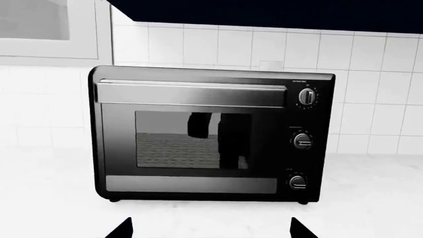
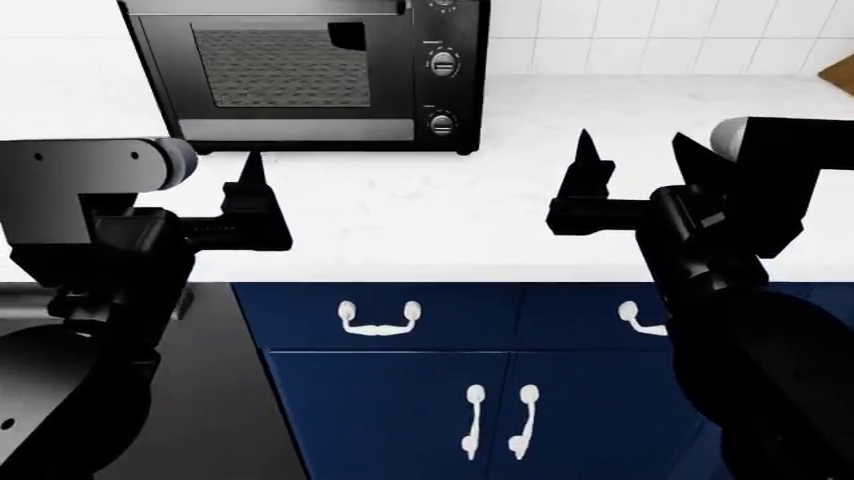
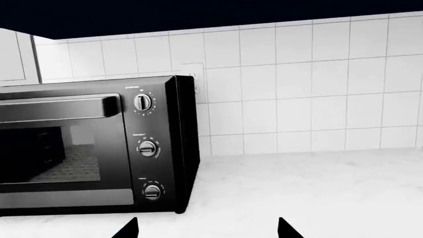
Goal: Turn on the toaster oven by setting the timer.
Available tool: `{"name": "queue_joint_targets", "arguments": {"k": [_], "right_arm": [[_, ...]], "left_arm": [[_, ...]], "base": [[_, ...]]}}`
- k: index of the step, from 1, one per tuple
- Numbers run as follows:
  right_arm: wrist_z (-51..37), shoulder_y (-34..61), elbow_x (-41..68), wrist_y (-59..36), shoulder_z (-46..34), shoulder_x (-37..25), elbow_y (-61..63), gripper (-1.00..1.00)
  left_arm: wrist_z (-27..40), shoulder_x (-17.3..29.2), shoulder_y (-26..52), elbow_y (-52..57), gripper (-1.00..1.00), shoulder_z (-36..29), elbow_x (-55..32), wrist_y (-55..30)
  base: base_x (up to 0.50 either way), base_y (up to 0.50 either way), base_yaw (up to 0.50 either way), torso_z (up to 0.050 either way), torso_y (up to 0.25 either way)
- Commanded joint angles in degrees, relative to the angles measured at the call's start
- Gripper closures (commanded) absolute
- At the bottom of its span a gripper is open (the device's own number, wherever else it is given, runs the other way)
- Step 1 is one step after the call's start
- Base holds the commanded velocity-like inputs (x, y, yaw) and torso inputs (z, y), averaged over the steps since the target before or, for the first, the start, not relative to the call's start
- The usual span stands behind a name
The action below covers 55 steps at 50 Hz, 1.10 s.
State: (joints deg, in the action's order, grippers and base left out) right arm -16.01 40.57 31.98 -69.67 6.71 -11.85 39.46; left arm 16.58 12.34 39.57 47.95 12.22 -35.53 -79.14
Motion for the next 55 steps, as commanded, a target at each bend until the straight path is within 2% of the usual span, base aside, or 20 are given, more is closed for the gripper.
{"name": "queue_joint_targets", "arguments": {"k": [1,9,55], "right_arm": [[-0.43,0.08,1.02,-0.39,0.48,0.12,-0.07,-1.0],[-0.86,0.02,1.63,-0.82,0.71,0.06,0.11,-1.0],[-2.47,-0.11,3.92,-0.1,0.36,-0.69,-0.68,-1.0]], "left_arm": [[0.62,0.27,0.1,-0.11,-1.0,0.19,-0.52,-0.03],[0.99,0.38,0.22,-0.51,-1.0,0.0,-0.81,0.27],[2.78,1.23,-0.35,-0.76,-1.0,-0.03,-3.16,1.23]], "base": [[0.0,0.5,0.0,0.0,0.0],[0.16,0.23,0.0,0.0,0.0],[0.31,0.0,0.0,0.0,0.0]]}}
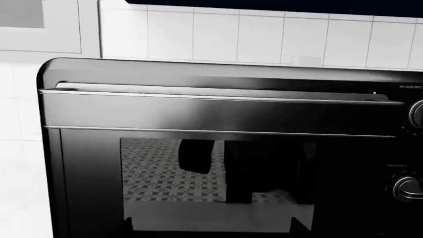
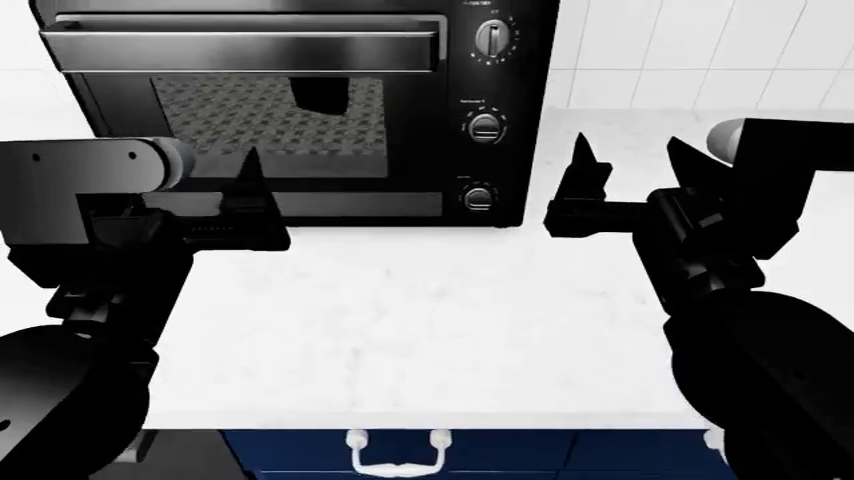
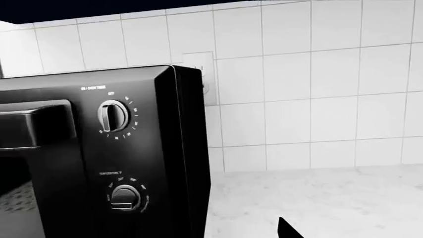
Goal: Turn on the toaster oven by setting the timer.
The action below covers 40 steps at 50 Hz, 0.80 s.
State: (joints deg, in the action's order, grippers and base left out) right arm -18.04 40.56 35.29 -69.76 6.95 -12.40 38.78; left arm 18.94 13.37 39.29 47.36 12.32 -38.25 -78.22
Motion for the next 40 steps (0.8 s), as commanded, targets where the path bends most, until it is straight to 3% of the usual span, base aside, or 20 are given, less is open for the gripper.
{"name": "queue_joint_targets", "arguments": {"k": [1,19,29,35,40], "right_arm": [[-0.48,-0.09,0.67,0.0,0.12,-0.16,-0.05,-1.0],[-1.78,0.59,1.4,-0.63,0.08,-0.51,-0.32,-1.0],[-3.15,7.42,3.03,-10.49,-5.39,-5.24,4.41,-1.0],[-2.09,9.73,3.45,-11.28,-10.18,-8.6,6.93,-1.0],[-3.19,12.81,6.81,-18.0,-6.76,-5.21,6.88,-1.0]], "left_arm": [[0.46,0.21,-0.08,-0.17,-1.0,-0.11,-0.49,0.32],[1.23,0.47,0.24,-0.84,-1.0,-0.24,-1.22,0.73],[1.55,0.54,-0.09,-0.52,-1.0,0.04,-2.01,0.72],[1.75,0.49,-0.17,-0.53,-1.0,0.12,-2.42,0.85],[1.94,0.53,-0.16,-0.73,-1.0,0.1,-2.58,1.13]], "base": [[0.31,0.0,0.0,0.0,0.0],[0.24,0.0,0.0,0.0,0.001],[0.0,0.0,0.0,0.0,0.0],[0.0,0.0,0.0,0.0,0.0],[0.0,0.0,0.0,0.0,0.0]]}}
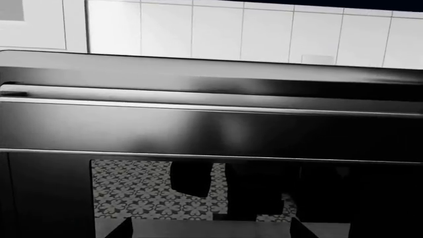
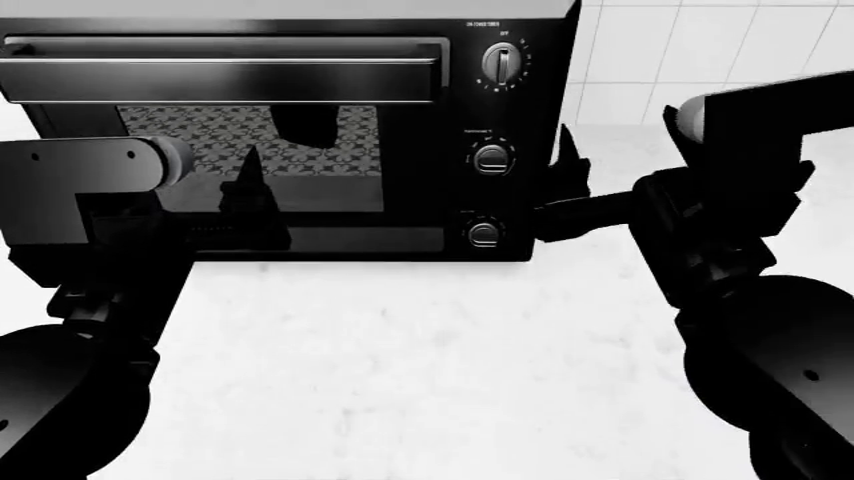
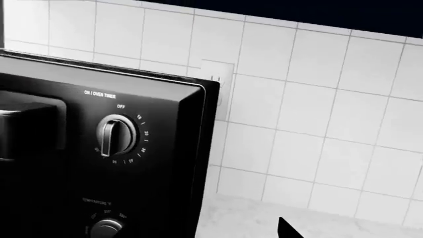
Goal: Turn on the toaster oven by setting the timer.
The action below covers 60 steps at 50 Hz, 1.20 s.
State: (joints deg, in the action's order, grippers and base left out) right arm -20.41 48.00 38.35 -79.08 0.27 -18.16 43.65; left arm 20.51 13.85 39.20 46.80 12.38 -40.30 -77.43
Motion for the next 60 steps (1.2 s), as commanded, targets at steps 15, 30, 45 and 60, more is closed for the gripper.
{"name": "queue_joint_targets", "arguments": {"k": [15,30,45,60], "right_arm": [[-55.13,18.88,62.85,-6.52,-2.2,-1.77,-22.78,-1.0],[-67.91,24.4,69.28,3.06,-7.39,1.02,-26.17,-1.0],[-69.04,25.95,67.52,15.62,-16.58,-0.5,-27.32,-1.0],[-68.58,25.89,66.89,23.84,-23.37,-1.54,-27.81,-1.0]], "left_arm": [[1.04,0.16,-0.18,0.04,-1.0,0.42,-1.68,0.19],[1.58,0.19,-0.43,-0.43,-1.0,0.61,-2.46,0.66],[2.28,0.39,-0.48,-0.59,-1.0,1.15,-3.45,0.68],[2.93,0.49,-1.04,-0.39,-1.0,1.43,-4.53,0.76]], "base": [[0.0,0.0,0.0,0.0,0.0],[0.0,0.0,0.0,0.0,0.0],[0.0,0.0,0.0,0.0,0.0],[0.0,0.0,0.0,0.0,0.0]]}}
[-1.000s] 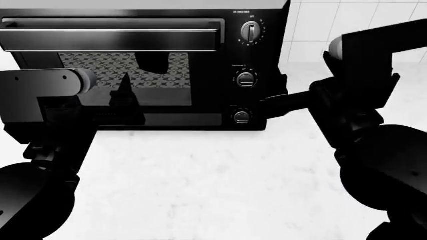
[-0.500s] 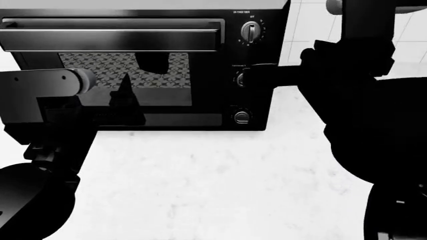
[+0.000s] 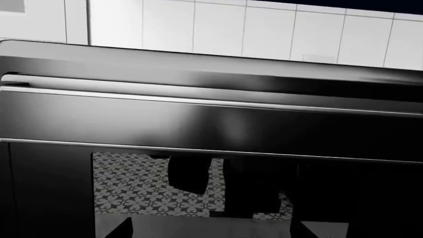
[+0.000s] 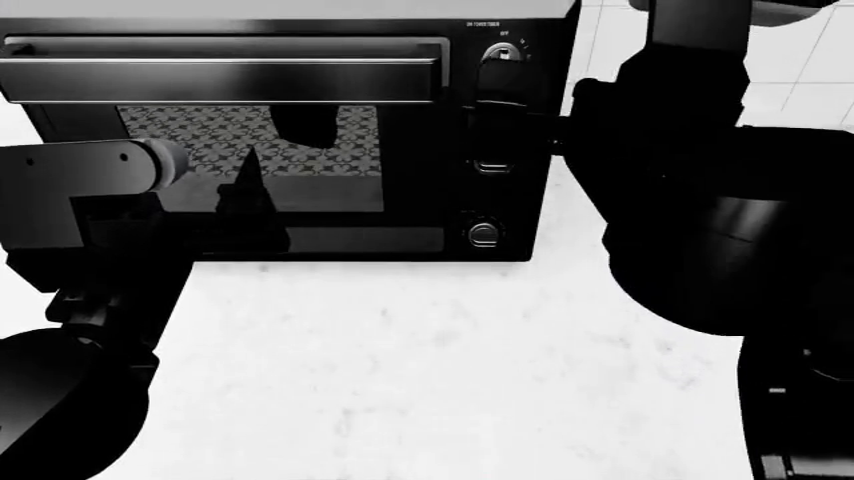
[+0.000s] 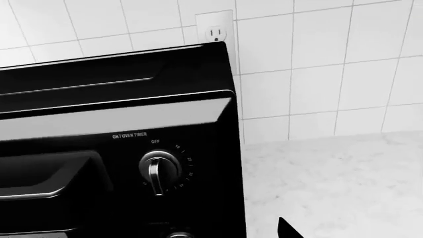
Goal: Turn on the toaster oven by setting the timer.
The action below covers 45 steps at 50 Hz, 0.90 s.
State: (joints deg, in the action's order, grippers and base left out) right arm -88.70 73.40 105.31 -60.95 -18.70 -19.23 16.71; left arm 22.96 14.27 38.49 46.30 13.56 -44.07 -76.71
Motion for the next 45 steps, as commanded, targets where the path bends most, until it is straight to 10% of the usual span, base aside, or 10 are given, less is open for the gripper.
{"name": "queue_joint_targets", "arguments": {"k": [1,45], "right_arm": [[-0.07,0.62,-0.43,5.94,-4.56,-0.43,-1.0,-1.0],[6.21,2.1,-4.84,6.23,-10.37,0.4,-0.55,-1.0]], "left_arm": [[0.52,0.07,-0.45,0.19,-1.0,0.31,-0.86,0.03],[2.06,1.07,-0.69,-1.13,-1.0,-0.45,-2.35,1.75]], "base": [[0.0,0.0,0.0,0.0,0.0],[0.0,0.0,0.0,0.0,0.0]]}}
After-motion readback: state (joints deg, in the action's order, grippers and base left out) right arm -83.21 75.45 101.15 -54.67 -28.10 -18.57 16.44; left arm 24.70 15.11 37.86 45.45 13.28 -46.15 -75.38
